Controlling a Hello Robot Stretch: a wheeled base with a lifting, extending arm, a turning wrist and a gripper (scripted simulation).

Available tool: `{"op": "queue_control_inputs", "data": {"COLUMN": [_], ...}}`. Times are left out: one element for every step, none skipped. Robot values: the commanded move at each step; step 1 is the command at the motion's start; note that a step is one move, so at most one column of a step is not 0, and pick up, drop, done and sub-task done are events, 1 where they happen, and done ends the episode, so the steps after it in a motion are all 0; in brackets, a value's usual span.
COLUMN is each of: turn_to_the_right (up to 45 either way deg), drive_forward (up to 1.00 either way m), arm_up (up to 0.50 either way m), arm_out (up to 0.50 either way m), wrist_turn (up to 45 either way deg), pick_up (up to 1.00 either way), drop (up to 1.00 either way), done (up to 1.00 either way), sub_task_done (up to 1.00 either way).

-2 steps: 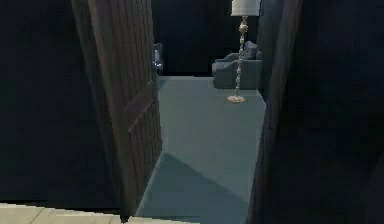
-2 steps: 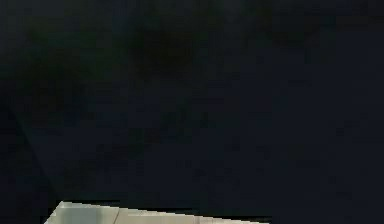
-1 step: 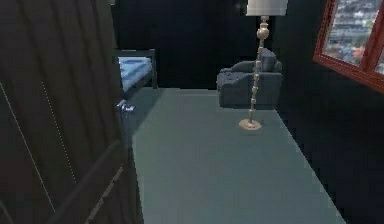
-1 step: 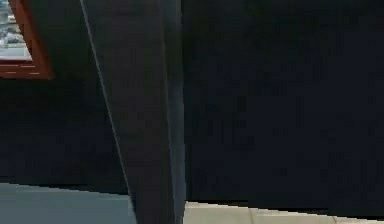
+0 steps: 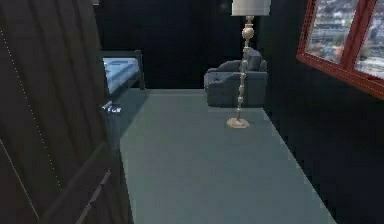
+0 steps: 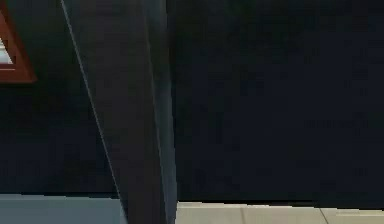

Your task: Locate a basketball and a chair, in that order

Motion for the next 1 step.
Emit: {"op": "queue_control_inputs", "data": {"turn_to_the_right": [0.0], "drive_forward": [1.0], "arm_up": [0.0], "arm_out": [0.0], "wrist_turn": [0.0], "pick_up": [0.0], "drop": [0.0], "done": [0.0], "sub_task_done": [0.0]}}
